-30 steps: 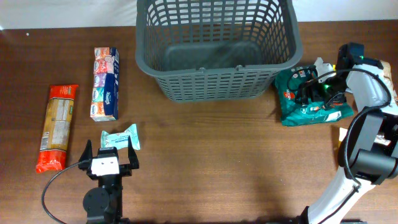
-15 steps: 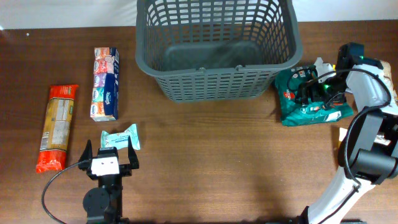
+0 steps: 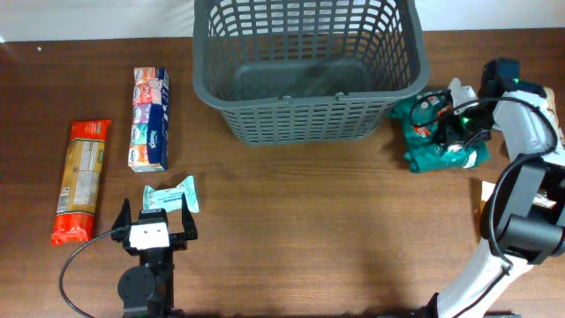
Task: Pack container
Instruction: 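Lower the right gripper and grasp the green Nescafé bag, then lift the Nescafé bag and carry it over the grey basket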
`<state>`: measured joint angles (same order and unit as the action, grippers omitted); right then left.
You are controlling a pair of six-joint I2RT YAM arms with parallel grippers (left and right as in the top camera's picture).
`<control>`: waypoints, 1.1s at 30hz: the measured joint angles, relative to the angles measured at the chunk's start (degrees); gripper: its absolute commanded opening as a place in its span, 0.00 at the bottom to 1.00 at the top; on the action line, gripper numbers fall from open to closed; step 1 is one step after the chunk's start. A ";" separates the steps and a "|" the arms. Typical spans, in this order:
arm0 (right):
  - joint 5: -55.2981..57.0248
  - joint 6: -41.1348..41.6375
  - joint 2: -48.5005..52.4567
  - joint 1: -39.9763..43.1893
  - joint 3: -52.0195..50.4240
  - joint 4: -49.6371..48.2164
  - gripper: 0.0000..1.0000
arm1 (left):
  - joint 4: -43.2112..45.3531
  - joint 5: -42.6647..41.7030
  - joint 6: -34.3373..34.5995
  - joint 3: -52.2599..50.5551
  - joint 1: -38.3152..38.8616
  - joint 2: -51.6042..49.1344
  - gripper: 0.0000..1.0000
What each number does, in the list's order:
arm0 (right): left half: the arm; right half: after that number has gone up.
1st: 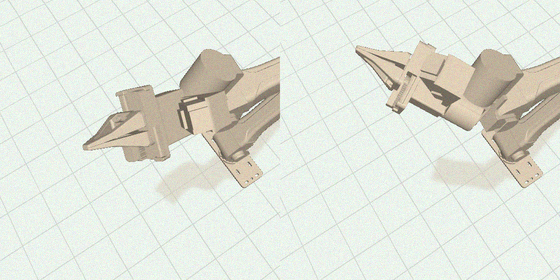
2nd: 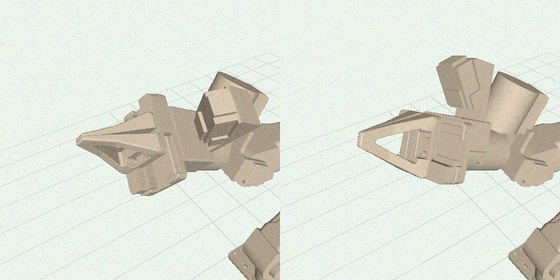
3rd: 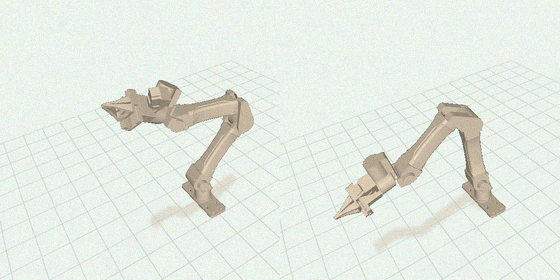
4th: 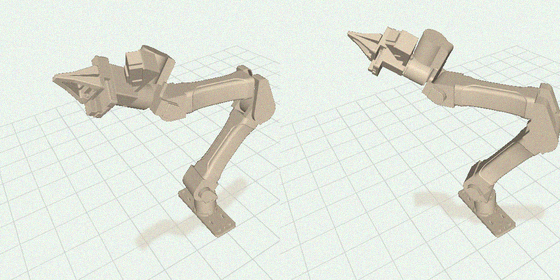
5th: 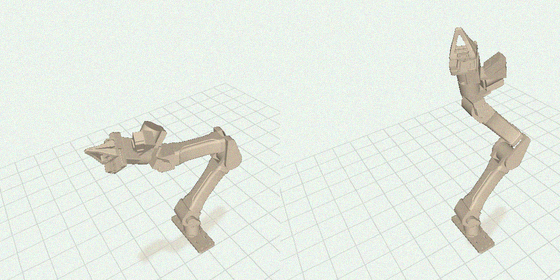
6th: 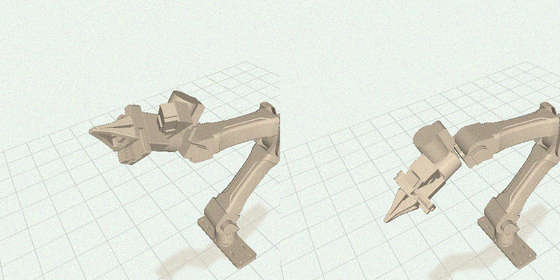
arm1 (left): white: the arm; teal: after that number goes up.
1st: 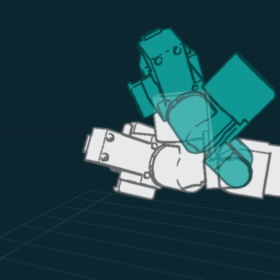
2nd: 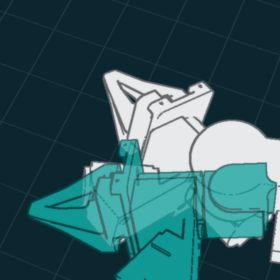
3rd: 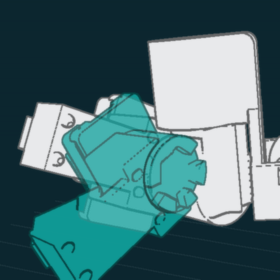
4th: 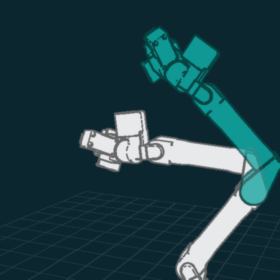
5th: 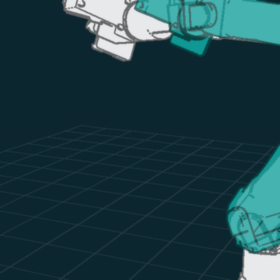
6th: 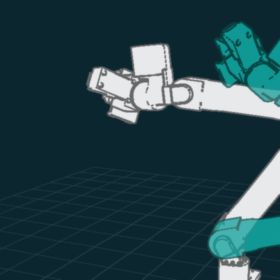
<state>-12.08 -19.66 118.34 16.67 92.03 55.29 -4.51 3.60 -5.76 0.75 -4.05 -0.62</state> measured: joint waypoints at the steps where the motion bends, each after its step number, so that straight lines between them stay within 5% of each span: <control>1: -0.22 0.39 0.00 0.00 0.00 -0.04 0.04 | 0.00 0.00 0.00 0.00 0.00 0.00 0.99; 20: -1.09 6.80 1.27 0.09 2.27 0.85 0.04 | 0.00 0.00 0.00 0.00 0.00 0.00 0.99; 33: 0.20 11.17 6.73 6.86 23.91 15.93 0.03 | 0.00 0.02 0.00 0.00 0.00 0.00 0.99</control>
<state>-11.88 -8.49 125.08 23.53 115.94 71.22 -4.51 3.62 -5.76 0.75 -4.05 -0.62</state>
